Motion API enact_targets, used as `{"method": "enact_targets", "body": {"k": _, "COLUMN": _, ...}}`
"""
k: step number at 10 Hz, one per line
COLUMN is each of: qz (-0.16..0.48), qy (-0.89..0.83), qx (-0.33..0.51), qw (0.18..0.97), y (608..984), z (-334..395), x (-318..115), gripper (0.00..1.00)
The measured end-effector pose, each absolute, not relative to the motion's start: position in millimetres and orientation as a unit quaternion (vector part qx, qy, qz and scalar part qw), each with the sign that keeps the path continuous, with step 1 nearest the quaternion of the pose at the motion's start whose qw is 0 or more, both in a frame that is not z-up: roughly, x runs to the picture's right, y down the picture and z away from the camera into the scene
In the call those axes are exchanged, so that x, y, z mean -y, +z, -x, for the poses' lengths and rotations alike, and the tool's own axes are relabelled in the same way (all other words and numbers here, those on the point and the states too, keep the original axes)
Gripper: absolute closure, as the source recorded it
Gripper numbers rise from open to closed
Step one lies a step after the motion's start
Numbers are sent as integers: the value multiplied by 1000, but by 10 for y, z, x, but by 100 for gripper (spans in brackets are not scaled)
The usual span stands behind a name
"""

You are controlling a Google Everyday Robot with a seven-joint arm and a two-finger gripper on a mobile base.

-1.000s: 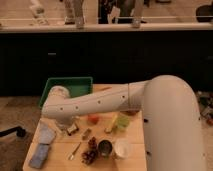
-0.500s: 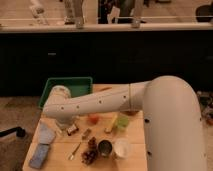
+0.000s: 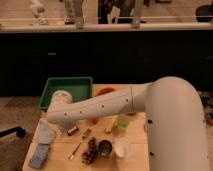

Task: Wipe table surface with eraser

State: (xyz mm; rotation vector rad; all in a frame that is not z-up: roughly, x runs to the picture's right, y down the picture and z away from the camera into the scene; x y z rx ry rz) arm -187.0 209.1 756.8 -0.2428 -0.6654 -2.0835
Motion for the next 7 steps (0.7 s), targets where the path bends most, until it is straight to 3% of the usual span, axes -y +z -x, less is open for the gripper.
{"method": "enact_targets", "body": {"k": 7, "qz": 97, "qy": -839, "qx": 262, "qw": 467, "y": 7872, "z": 2117, "x": -1907, "gripper": 20}}
